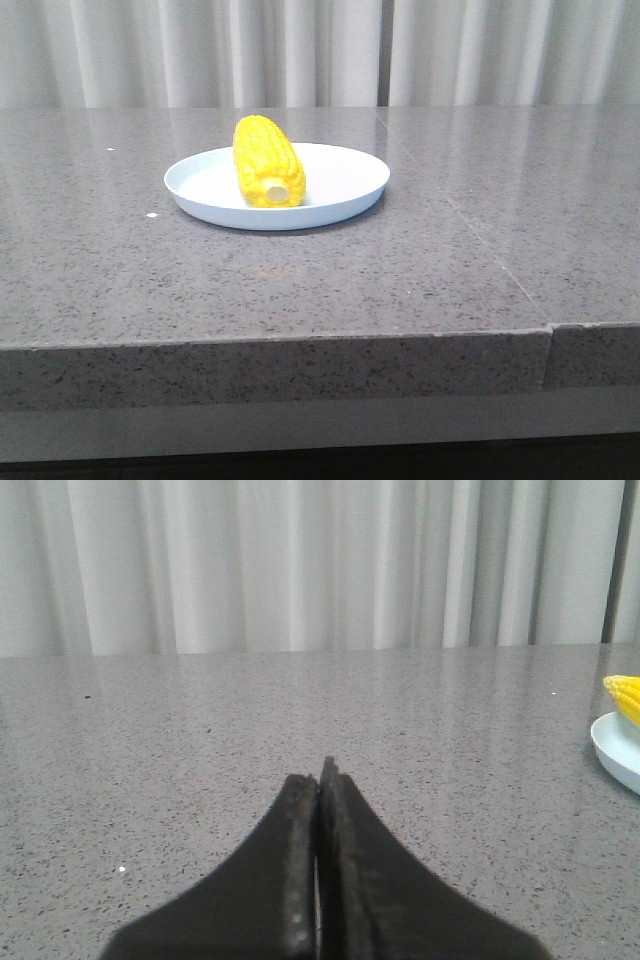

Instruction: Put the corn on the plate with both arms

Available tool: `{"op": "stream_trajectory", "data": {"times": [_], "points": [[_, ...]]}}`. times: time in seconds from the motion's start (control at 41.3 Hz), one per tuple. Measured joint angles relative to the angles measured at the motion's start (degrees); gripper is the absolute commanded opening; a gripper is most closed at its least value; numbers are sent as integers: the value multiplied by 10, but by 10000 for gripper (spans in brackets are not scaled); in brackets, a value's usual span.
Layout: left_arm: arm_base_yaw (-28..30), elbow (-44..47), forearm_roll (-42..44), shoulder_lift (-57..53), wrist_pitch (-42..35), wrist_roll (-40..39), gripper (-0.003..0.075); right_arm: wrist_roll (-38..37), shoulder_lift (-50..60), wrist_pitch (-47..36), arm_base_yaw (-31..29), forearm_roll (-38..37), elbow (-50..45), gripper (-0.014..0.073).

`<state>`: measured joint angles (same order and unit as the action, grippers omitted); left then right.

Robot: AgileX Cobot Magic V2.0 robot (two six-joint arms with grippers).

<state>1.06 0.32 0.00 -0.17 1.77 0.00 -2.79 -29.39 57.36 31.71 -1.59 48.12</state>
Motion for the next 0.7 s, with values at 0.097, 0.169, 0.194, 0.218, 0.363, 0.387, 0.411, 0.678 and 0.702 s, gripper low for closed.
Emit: {"op": "stream_trajectory", "data": {"times": [0.097,0.169,0.194,0.218,0.363,0.387,0.411,0.678,0.702], "points": [[0,0,0,0,0,0,-20,0,0,0,0,0,0,-68],[0,0,0,0,0,0,-20,0,0,0,0,0,0,-68],[0,0,0,0,0,0,-20,0,0,0,0,0,0,-68],[0,0,0,0,0,0,-20,0,0,0,0,0,0,-68],[0,0,0,0,0,0,-20,0,3,0,0,0,-1,-68],[0,0,0,0,0,0,-20,0,5,0,0,0,-1,-68],[0,0,0,0,0,0,-20,0,10,-1,0,0,-4,-68],[0,0,0,0,0,0,-20,0,118,-112,-124,3,-115,-68],[0,0,0,0,0,0,-20,0,133,-136,-141,3,-137,-68]]}}
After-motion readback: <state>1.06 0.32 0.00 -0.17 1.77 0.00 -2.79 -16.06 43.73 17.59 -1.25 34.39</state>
